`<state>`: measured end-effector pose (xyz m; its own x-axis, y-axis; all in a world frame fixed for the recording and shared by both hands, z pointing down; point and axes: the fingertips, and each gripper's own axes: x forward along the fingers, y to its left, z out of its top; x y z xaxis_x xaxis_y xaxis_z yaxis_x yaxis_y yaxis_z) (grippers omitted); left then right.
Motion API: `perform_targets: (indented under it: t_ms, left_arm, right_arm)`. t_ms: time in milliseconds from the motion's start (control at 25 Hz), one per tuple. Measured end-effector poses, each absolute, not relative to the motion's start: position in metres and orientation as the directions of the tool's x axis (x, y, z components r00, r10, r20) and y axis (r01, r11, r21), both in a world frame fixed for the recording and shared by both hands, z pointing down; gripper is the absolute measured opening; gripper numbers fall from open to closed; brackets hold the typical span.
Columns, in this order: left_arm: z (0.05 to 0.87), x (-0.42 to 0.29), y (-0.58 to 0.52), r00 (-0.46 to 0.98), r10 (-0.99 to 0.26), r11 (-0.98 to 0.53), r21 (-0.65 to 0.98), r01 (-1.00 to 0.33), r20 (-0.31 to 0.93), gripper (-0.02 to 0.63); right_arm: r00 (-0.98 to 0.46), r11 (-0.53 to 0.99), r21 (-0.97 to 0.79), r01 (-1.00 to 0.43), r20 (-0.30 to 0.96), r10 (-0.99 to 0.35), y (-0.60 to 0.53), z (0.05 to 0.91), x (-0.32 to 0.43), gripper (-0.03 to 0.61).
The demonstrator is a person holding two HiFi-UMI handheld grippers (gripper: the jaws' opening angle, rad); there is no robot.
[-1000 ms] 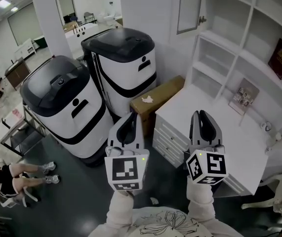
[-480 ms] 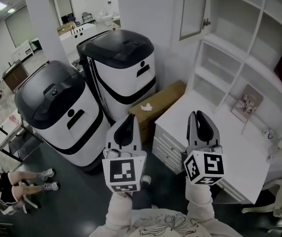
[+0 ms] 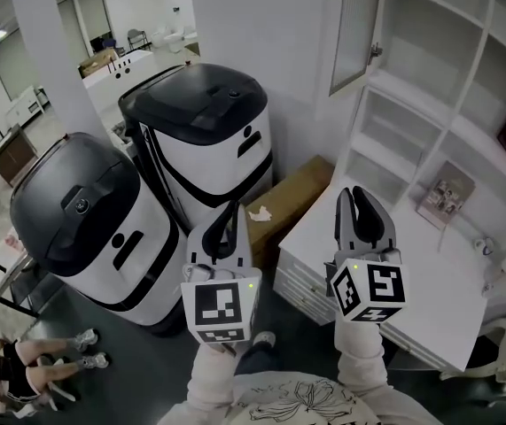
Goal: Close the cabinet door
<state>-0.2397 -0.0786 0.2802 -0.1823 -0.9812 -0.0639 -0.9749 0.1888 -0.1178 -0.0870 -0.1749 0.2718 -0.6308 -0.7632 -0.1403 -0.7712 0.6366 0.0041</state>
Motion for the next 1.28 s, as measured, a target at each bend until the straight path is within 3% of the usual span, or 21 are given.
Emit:
perform_targets:
  t_ms: [680, 1280]
  left_arm:
    - [0.28, -0.303, -0.177, -0.072, -0.996, 0.078, -0.135, -0.988, -0.051, 0.011]
    - [0.286, -0.352, -0.202, -0.1, -0.994, 0.105, -0.119, -0.987, -0.044, 0.011]
  right_arm:
    - [-0.578, 0.577, 0.067, -0.814, -0.188, -0.794, -0.27, 0.232, -0.149, 0.088]
    - [-0.581, 0.571, 0.114, -0.813, -0.222, -0.783, -0.317, 0.206, -0.197, 0.124]
